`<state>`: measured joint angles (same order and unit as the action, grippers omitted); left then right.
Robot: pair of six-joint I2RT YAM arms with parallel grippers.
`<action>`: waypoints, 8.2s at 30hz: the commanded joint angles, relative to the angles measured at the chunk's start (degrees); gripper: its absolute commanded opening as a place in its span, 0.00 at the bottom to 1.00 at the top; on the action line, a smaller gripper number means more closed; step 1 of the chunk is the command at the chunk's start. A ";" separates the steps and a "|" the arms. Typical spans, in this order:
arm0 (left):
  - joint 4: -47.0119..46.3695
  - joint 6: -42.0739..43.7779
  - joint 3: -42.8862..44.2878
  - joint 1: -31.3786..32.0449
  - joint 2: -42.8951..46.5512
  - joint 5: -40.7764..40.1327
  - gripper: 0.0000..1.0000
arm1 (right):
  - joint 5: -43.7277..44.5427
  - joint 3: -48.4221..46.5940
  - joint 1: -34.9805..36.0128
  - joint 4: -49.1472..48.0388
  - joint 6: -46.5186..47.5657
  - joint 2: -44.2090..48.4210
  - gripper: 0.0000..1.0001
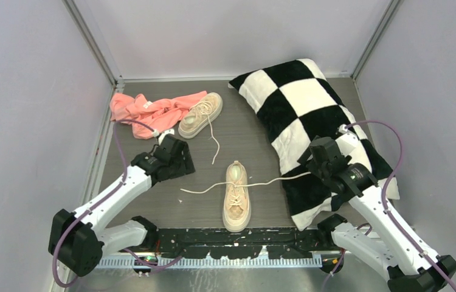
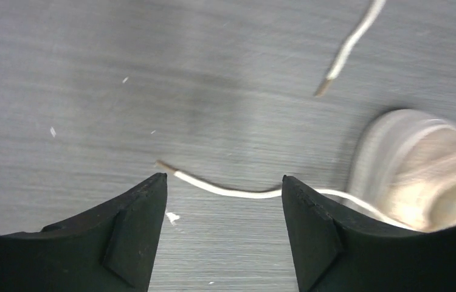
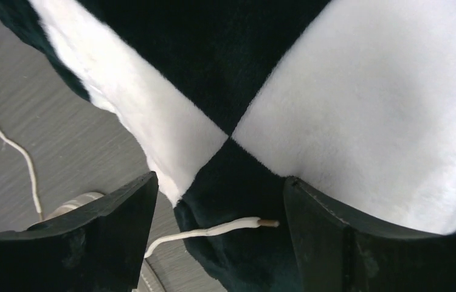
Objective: Tie the shoes
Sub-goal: Tie the shoelace on the shoe, then fold the shoelace.
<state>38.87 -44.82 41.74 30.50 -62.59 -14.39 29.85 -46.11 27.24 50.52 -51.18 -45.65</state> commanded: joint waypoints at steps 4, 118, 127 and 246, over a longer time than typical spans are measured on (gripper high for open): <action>3.35 0.75 12.09 1.34 0.88 8.90 0.71 | -5.66 -10.08 -0.15 2.72 -0.73 1.00 0.82; -19.92 -28.18 -8.05 6.65 -4.19 17.01 0.01 | 4.97 18.92 22.55 -11.19 -42.92 0.05 0.01; -16.48 -19.58 -8.34 7.85 -2.42 11.65 0.00 | 1.53 15.90 22.48 -17.46 -26.97 -11.32 0.01; -50.37 12.44 -12.10 8.87 5.87 36.71 0.42 | -14.39 8.83 36.73 -54.75 34.29 -21.65 0.00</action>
<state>-4.78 -33.91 30.39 39.27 -56.88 16.97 16.47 -36.07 64.86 -4.21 -14.04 -67.26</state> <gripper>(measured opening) 0.425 0.017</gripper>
